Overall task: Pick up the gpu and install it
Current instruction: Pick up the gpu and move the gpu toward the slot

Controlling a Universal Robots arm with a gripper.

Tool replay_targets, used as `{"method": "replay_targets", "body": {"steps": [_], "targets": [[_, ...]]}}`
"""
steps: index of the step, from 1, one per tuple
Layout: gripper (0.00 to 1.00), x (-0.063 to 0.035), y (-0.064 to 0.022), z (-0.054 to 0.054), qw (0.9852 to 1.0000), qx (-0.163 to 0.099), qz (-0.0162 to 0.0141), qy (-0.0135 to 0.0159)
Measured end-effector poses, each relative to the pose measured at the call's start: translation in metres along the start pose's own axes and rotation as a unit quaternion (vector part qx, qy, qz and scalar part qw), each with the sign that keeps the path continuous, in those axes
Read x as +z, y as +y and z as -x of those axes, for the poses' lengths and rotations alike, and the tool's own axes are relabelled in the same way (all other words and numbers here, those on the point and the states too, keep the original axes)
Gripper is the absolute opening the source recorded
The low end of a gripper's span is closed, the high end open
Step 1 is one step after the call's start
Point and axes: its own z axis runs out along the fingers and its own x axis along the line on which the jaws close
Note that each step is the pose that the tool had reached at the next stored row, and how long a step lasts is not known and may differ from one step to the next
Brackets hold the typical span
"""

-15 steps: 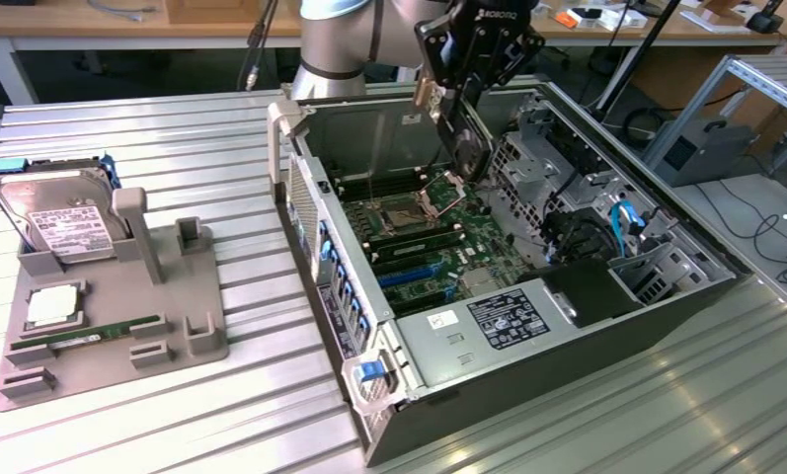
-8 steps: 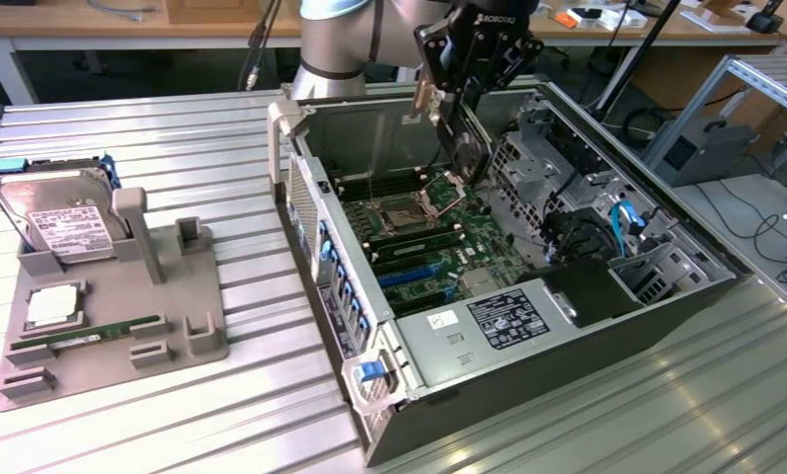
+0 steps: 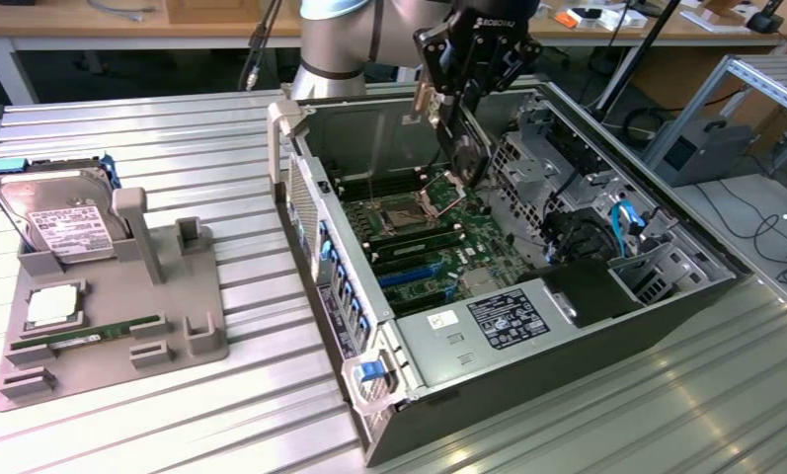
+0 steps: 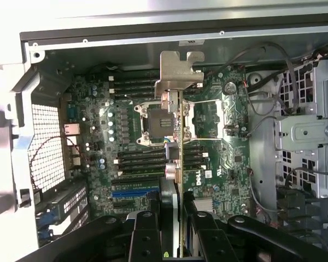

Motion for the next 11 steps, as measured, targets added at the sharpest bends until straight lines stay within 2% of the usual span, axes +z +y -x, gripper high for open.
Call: {"method": "replay_targets", "body": {"steps": [8,11], "targets": [[0.27,0.0046,-0.0007,0.0001,1.0000,0.000,0.0000,0.0000],[0.27,0.0066,-0.0007,0.0041,1.0000,0.000,0.0000,0.0000]]}}
